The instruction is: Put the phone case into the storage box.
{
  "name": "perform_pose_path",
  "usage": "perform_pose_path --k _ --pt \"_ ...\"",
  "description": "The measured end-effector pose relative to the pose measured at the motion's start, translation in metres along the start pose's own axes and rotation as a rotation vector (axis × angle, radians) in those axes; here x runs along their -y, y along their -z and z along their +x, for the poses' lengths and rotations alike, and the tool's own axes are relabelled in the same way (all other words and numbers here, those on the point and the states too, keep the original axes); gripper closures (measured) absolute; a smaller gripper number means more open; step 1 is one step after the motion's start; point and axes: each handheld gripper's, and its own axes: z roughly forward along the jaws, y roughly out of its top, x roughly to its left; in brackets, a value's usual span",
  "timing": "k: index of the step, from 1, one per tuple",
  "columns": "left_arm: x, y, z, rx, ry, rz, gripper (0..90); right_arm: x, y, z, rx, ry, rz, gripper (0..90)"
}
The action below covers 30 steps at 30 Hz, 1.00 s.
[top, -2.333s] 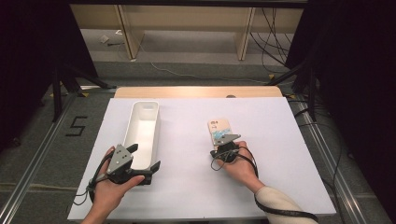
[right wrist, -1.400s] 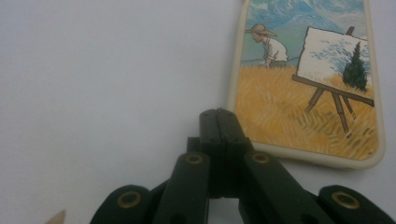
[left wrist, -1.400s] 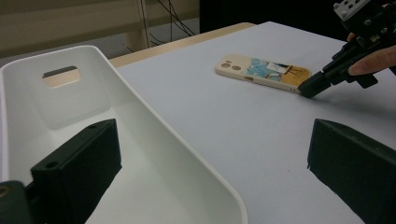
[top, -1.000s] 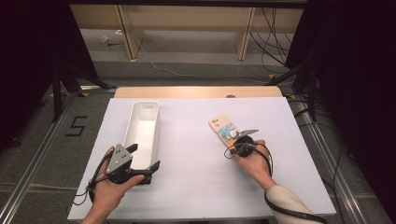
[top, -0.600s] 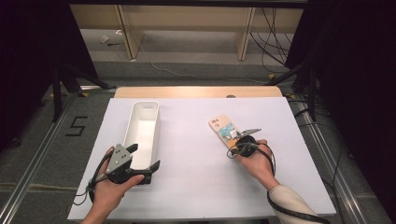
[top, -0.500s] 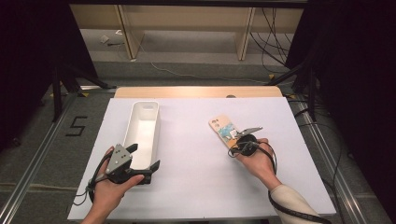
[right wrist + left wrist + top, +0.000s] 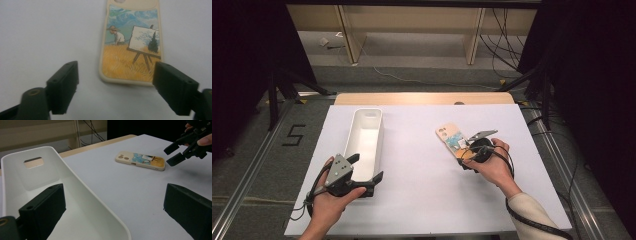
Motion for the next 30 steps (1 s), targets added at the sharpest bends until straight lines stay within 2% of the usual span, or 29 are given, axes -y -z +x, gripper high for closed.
perform_pose_path --k 5,9,14,16,22,30 --pt "0.0 0.001 0.001 -0.003 0.003 -0.004 3.5 -0.002 -0.003 -0.001 -0.005 0.02 0.029 10.6" --pt "0.0 0.001 0.001 -0.002 0.008 -0.004 3.5 -0.003 -0.007 -0.002 -0.001 0.047 0.045 10.2" --pt "-0.001 0.001 0.001 -0.003 0.005 -0.006 3.4 -0.011 -0.007 -0.005 0.014 0.037 0.039 7.0" --pt "0.0 0.001 0.001 -0.004 0.01 -0.007 3.5 -0.014 -0.007 -0.007 0.013 0.047 0.039 6.5" --pt "0.0 0.001 0.001 -0.002 0.007 -0.007 3.4 -0.02 -0.01 -0.013 0.009 0.045 0.072 5.1" --pt "-0.001 0.002 0.001 -0.002 0.011 -0.009 3.4 -0.026 -0.022 -0.018 0.01 0.039 0.115 1.5"
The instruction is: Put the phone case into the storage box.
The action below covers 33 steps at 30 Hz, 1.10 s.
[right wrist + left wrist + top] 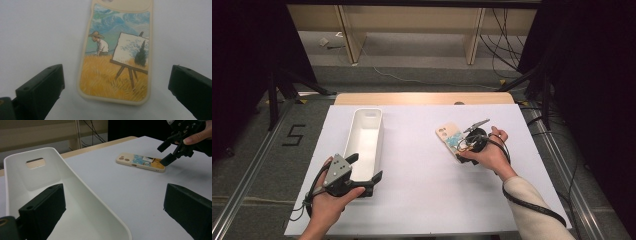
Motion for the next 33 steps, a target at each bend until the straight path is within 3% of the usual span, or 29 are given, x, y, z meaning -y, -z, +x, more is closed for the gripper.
perform_pose_path --k 11,33 --pt "0.0 0.0 0.0 0.002 0.001 -0.001 3.4 -0.012 -0.017 -0.002 0.001 -0.006 0.072 1.1" --pt "0.0 0.0 0.0 0.004 0.001 -0.003 3.4 -0.016 -0.03 -0.004 -0.001 -0.016 0.192 3.3"
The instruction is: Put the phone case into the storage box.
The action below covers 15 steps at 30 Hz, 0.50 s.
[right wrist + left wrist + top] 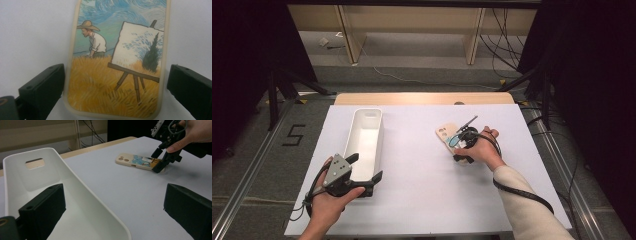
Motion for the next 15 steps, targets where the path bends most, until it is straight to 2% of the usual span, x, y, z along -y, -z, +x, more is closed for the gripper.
perform_pose_path --k 3,6,15 --pt "0.0 -0.0002 -0.0002 0.001 0.0 0.0 3.4 -0.0007 -0.0001 -0.0018 -0.005 -0.001 0.013 3.4" --pt "0.0 -0.0001 -0.0004 0.0 -0.001 0.001 3.3 -0.0026 -0.0006 -0.0018 -0.014 -0.023 0.033 3.4" --pt "0.0001 -0.0002 -0.0002 0.001 0.0 0.001 3.4 -0.0044 -0.001 -0.0025 -0.022 -0.026 0.046 4.2"
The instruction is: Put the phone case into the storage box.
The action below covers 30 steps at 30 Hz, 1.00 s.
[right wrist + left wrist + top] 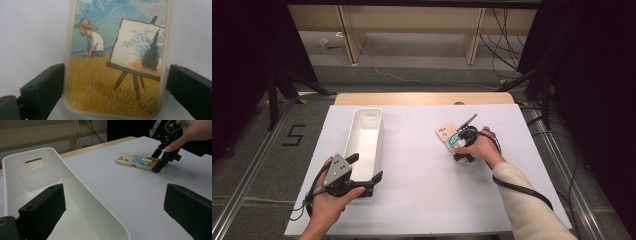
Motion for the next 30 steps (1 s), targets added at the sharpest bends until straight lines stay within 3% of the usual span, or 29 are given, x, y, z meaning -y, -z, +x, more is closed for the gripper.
perform_pose_path --k 30 --pt "-0.0002 -0.0002 0.0008 0.0 0.004 -0.002 3.4 -0.0044 0.001 0.0017 0.001 -0.016 0.04 8.3"
